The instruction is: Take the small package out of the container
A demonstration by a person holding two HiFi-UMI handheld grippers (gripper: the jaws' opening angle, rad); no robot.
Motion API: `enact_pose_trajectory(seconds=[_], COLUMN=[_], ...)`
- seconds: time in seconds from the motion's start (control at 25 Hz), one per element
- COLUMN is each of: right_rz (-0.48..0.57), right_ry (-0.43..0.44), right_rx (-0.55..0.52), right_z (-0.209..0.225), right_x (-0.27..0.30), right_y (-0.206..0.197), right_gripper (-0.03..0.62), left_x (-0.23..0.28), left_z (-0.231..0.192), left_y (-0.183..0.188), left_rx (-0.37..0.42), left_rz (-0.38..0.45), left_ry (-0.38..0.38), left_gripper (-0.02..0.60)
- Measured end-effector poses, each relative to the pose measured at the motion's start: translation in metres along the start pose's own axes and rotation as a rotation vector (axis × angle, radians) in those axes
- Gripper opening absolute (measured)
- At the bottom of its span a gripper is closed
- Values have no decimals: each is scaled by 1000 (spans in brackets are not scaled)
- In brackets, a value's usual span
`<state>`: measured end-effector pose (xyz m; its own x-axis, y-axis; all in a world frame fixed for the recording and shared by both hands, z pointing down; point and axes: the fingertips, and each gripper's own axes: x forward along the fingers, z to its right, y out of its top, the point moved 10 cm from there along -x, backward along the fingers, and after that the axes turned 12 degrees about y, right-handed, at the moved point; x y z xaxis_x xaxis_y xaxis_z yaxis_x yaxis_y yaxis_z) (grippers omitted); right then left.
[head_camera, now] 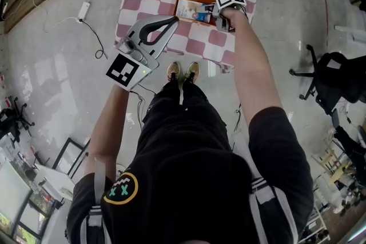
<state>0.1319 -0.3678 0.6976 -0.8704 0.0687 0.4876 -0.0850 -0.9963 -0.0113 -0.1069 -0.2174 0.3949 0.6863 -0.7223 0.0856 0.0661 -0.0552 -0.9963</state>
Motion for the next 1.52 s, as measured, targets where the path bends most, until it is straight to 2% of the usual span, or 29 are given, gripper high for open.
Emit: enact_pose_trajectory(seconds=[0.12, 0.24, 0.32, 0.48, 0.6, 0.8, 0.88, 1.0, 1.12, 1.32, 1.52], right_rz=[-22, 24, 42, 29, 35, -35, -41, -24, -11, 65, 75], right_ry=[56, 67, 52, 19, 15, -79, -51, 12, 8, 36, 102], right_rx=[-38, -34, -18, 34, 86, 40, 24, 14, 12, 6, -52], right_z=[-4, -4, 0, 7, 10, 11, 11, 12, 14, 18, 13], right_x=[7, 10, 9, -5, -8, 6, 8, 7, 9, -3, -6], right_y=[-3, -1, 1, -1, -2, 2, 4, 4, 4, 1, -2], right_gripper=[267, 235, 242, 308, 319, 316, 313, 259, 225, 47, 27], left_x=[-1, -2, -1, -3, 0, 2, 2, 1, 0, 1, 5], left_z=[-1, 1, 2, -1, 1, 7, 4, 2, 2, 3, 7], left_y=[-2, -1, -1, -5, -7, -6, -6, -9, -10, -11, -11], left_rx=[-2, -3, -4, -11, -17, -21, -21, -19, -22, -23, -26], left_rz=[-4, -7, -13, -17, -7, -12, -17, -24, -25, -35, -32], left_ry=[0, -2, -4, 1, -5, -16, -9, -2, 2, -4, -11], left_gripper=[17, 17, 17, 17, 17, 17, 17, 17, 17, 17, 17])
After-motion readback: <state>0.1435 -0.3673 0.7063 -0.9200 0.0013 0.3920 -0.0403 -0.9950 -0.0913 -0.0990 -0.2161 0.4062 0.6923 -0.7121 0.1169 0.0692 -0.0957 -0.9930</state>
